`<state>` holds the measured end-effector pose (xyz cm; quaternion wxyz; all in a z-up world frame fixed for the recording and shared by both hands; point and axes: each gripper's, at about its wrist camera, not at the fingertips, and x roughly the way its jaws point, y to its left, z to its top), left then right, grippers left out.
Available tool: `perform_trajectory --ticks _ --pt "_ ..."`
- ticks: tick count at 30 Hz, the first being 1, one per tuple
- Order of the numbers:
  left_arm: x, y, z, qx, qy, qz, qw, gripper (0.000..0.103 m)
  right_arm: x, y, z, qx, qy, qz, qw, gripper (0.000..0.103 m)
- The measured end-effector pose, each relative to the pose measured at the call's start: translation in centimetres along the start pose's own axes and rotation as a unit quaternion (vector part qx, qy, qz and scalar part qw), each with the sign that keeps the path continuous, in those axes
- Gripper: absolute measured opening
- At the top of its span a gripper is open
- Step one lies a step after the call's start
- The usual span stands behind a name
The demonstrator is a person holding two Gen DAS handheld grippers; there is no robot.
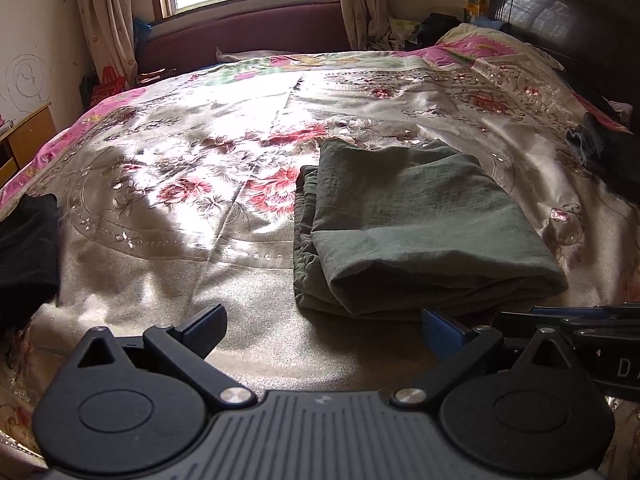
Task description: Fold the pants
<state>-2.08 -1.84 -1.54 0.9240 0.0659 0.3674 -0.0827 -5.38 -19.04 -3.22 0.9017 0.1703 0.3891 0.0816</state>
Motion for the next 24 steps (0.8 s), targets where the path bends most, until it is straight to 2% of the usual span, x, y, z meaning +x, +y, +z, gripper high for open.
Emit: perform_trajectory --ticks 11,24 --pt "-0.2 1.1 -0.2 -0.025 0.000 -0.002 0.9997 0.103 -0.1 1.6 0.2 -0.020 0.002 -0.009 1.000 0.033" --pt "-1.1 0.7 0.0 -0.018 -0.010 0.002 0.9998 0.103 -1.0 1.7 0.2 -0.025 -0.005 -0.014 1.000 0.033"
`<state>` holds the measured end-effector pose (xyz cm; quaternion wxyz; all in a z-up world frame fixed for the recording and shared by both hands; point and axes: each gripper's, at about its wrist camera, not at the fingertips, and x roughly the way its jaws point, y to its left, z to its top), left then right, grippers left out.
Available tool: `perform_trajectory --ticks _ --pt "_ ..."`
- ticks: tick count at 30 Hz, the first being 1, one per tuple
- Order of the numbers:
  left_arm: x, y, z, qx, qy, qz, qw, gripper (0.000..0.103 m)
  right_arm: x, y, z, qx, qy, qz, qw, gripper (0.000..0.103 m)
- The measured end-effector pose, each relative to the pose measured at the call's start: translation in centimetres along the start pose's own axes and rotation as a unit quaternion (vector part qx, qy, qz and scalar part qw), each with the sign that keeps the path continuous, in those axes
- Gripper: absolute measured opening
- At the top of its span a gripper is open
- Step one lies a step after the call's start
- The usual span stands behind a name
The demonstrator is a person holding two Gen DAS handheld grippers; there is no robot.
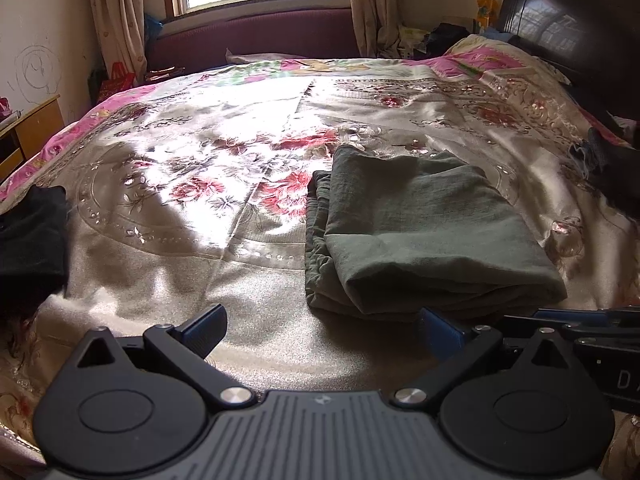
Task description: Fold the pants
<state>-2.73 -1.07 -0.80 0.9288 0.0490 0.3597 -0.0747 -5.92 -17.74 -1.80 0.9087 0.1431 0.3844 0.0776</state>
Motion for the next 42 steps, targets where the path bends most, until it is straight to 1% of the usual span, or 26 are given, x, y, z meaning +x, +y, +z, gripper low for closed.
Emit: perform_trajectory --ticks 17,31,37,42 --pt "-0.2 -0.7 -0.2 0.014 -0.003 0.009 0.9999 0.103 -0.1 -0.5 -0.5 0.009 0.001 0.003 1.000 0.033" --pt "-0.4 -1.0 -0.2 0.016 -0.007 0.015 0.9997 0.103 -0.3 -0.7 -0.5 0.013 -0.003 0.007 1.000 0.033" --pt "-0.7 -1.3 -0.2 0.020 -0.010 0.018 0.9996 0.103 -0.6 -1.0 -0.7 0.016 -0.006 0.011 1.000 0.033" --pt "-1.3 -1.8 -0.1 0.030 -0.016 0.028 0.9990 0.103 -0.9 -1.3 -0.8 0.020 -0.011 0.020 1.000 0.033"
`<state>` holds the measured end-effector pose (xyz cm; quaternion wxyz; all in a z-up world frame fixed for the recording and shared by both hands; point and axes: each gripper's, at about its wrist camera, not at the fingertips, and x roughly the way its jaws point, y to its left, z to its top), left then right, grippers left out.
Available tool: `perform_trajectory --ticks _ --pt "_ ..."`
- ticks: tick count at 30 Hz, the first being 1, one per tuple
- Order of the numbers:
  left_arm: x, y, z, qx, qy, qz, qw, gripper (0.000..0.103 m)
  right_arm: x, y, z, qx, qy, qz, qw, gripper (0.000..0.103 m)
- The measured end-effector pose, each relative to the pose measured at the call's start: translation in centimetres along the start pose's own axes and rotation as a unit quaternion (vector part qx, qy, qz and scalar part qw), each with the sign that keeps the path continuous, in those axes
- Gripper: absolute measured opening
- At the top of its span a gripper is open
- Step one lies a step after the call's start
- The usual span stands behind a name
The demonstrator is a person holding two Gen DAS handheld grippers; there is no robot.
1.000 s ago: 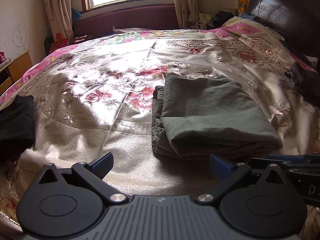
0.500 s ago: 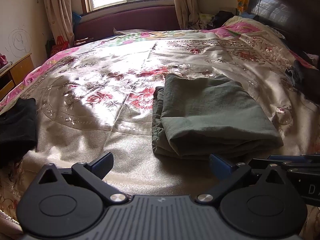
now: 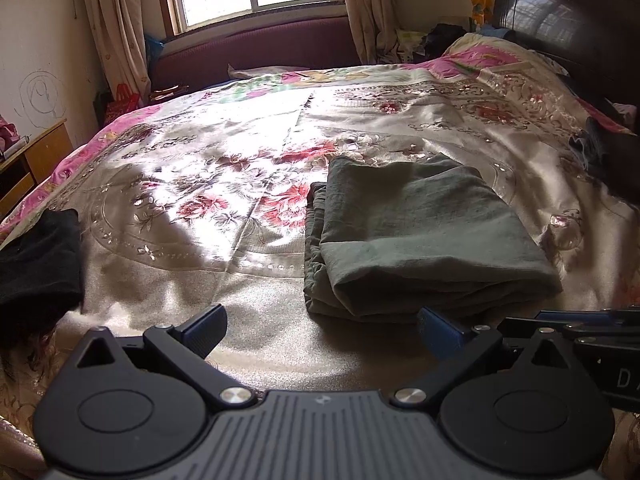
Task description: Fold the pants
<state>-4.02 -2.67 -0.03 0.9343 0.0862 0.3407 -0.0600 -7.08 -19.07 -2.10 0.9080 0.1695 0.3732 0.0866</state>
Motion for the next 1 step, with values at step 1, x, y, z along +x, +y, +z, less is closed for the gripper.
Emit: perform_trajectory --ticks 1 --pt "-0.13 -0.09 0.06 0.003 -0.002 0.002 1.0000 0.103 -0.09 -0.12 0.01 0.000 -0.002 0.003 1.000 0.033"
